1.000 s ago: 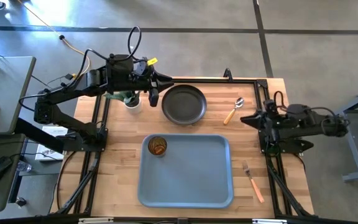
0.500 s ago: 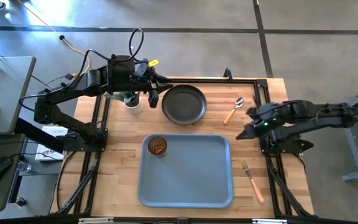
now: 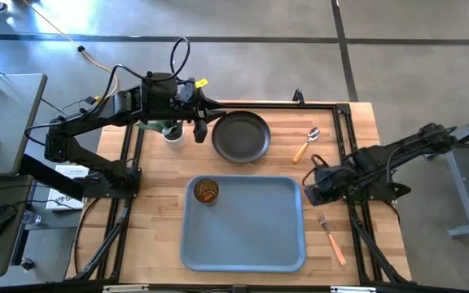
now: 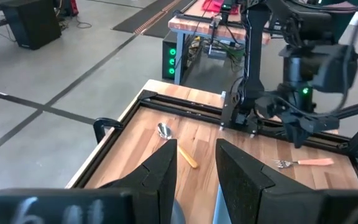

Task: Pick and place plate/cup/fork/spoon on tray
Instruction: Put the yellow fork to the middle right on the blue tray

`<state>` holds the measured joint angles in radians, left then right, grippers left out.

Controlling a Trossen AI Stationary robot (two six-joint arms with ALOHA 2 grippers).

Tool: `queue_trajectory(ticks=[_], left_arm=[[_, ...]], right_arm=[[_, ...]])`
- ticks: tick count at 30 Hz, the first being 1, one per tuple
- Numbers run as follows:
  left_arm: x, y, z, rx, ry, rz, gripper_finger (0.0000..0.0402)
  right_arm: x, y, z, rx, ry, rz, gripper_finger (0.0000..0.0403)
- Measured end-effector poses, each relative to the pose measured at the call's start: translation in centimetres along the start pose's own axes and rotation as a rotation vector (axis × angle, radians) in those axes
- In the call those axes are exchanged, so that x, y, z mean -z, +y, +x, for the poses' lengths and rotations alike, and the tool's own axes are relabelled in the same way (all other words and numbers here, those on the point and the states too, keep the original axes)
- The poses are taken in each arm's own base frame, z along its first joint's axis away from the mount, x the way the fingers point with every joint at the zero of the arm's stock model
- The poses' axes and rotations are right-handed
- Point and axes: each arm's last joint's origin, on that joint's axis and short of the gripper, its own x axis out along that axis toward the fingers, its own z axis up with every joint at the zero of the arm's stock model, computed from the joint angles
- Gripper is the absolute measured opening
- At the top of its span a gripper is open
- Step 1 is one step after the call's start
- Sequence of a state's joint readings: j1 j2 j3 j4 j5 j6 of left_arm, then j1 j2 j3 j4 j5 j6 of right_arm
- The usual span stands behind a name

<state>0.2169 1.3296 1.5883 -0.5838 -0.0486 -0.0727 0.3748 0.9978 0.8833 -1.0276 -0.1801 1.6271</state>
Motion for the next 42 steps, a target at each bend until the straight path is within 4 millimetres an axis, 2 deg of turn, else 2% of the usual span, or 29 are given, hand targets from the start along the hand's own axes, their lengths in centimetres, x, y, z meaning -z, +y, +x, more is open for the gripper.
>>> queue_trajectory(ticks=[4, 8, 14, 21, 35, 42], left_arm=[[0.0, 0.0, 0.0, 0.0, 0.0, 0.032, 0.0102], [0.1, 0.0, 0.0, 0.0, 0.006, 0.036, 0.0102], [0.2, 0.0, 0.0, 0.0, 0.024, 0.067, 0.0102], [0.4, 0.0, 0.0, 0.0, 0.04, 0.098, 0.0102], [0.4, 0.0, 0.0, 0.0, 0.041, 0.077, 0.0102], [0.4, 0.0, 0.0, 0.0, 0.04, 0.078, 0.0102]], right_arm=[[1.1, 0.5, 1.6, 0.077, 0.03, 0.019, 0.0117], [2.3, 1.2, 3.3, 0.135, 0.131, 0.031, 0.0123], [4.1, 2.0, 5.9, 0.192, 0.172, 0.042, 0.0157], [5.9, 1.5, 8.3, 0.315, 0.164, 0.045, 0.0198], [8.9, -0.1, 11.6, 0.475, 0.121, -0.074, 0.02], [10.1, -1.0, 12.4, 0.485, 0.012, -0.09, 0.02]])
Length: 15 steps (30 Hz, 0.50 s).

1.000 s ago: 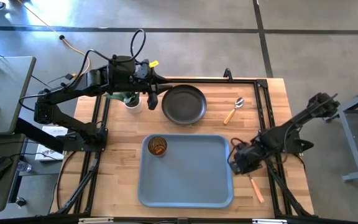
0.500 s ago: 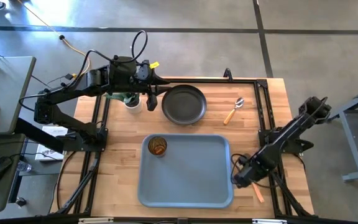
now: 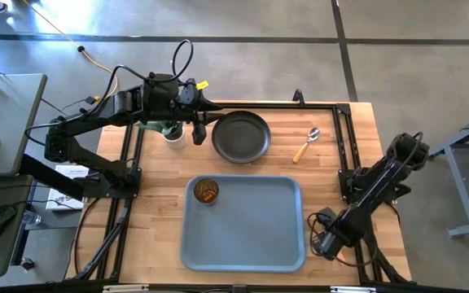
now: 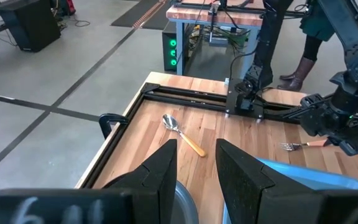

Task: Pick and place plate/cup/fork/spoon on tray
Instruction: Put the yellow fork to the middle right on the blue tray

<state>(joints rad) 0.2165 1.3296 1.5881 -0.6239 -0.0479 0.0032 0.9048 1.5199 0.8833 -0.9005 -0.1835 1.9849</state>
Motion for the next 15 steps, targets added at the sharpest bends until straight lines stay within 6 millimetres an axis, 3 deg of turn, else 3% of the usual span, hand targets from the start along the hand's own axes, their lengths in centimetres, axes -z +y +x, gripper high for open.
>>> queue_trajectory(ticks=[15], left_arm=[[0.0, 0.0, 0.0, -0.001, 0.0, -0.047, 0.0102]], right_arm=[[1.5, 0.2, 2.9, 0.072, -0.053, 0.019, 0.0199]])
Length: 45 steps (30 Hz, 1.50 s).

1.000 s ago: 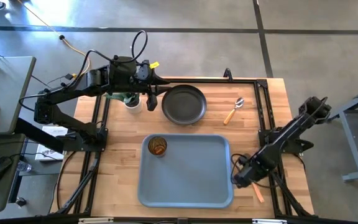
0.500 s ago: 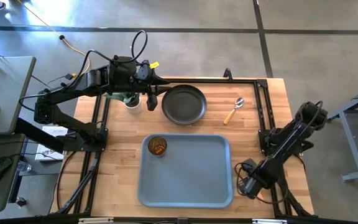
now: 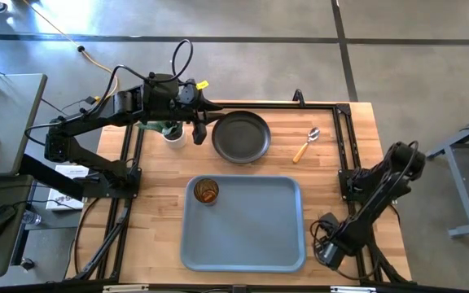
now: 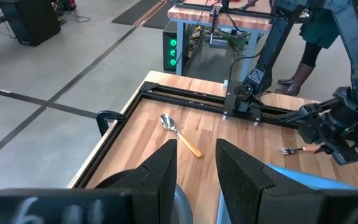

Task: Pick and place plate/cup/fork/spoon on tray
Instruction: Put the yellow fork to the middle right on the blue tray

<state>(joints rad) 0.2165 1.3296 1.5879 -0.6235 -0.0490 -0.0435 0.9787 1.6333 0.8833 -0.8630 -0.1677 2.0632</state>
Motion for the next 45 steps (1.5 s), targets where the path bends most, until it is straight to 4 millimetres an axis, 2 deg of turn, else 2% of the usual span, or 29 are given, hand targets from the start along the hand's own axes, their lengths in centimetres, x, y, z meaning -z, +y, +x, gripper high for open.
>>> queue_trajectory(ticks=[11, 33, 45], left_arm=[[0.0, 0.0, 0.0, 0.0, 0.0, -0.007, 0.0102], [0.0, 0.0, 0.0, 0.0, 0.0, -0.006, 0.0102], [0.0, 0.0, 0.0, 0.0, 0.0, -0.005, 0.0102]], right_arm=[[-0.3, 0.1, 1.6, -0.03, 0.023, 0.024, 0.019], [-0.3, 0.2, 1.8, -0.045, 0.028, 0.129, 0.0029], [0.1, 0.7, 1.2, -0.061, 0.031, 0.169, 0.0027]])
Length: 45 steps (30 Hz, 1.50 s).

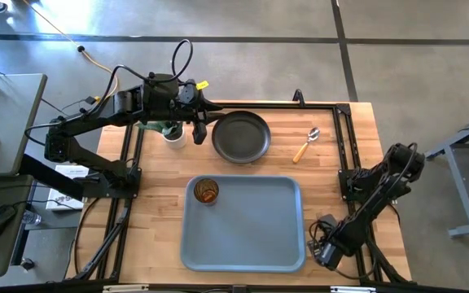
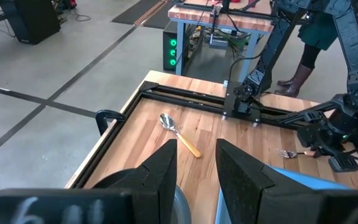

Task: Pick and place plate/cup/fork/spoon on tray
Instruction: Put the yellow fork to the middle right on the blue tray

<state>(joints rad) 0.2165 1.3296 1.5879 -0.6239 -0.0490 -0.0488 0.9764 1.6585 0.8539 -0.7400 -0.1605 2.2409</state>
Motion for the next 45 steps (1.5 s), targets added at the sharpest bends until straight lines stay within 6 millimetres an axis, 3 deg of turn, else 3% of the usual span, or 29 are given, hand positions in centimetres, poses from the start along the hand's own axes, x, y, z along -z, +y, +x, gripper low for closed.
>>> queue_trajectory(ticks=[17, 25, 36, 45], left_arm=[[0.0, 0.0, 0.0, 0.0, 0.0, 0.015, 0.0102], [0.0, 0.0, 0.0, 0.0, -0.001, 0.018, 0.0102], [0.0, 0.0, 0.0, 0.0, 0.0, 0.025, 0.0102], [0.0, 0.0, 0.0, 0.0, 0.0, 0.0, 0.0102]], right_arm=[[1.1, 1.3, -1.7, -0.083, -0.005, 0.029, 0.0025], [1.3, 2.2, -3.6, -0.112, -0.039, 0.052, 0.0025], [-0.5, 4.7, -6.6, -0.164, -0.065, 0.159, 0.0025], [-3.6, 6.7, -7.5, -0.213, -0.064, 0.278, 0.0024]])
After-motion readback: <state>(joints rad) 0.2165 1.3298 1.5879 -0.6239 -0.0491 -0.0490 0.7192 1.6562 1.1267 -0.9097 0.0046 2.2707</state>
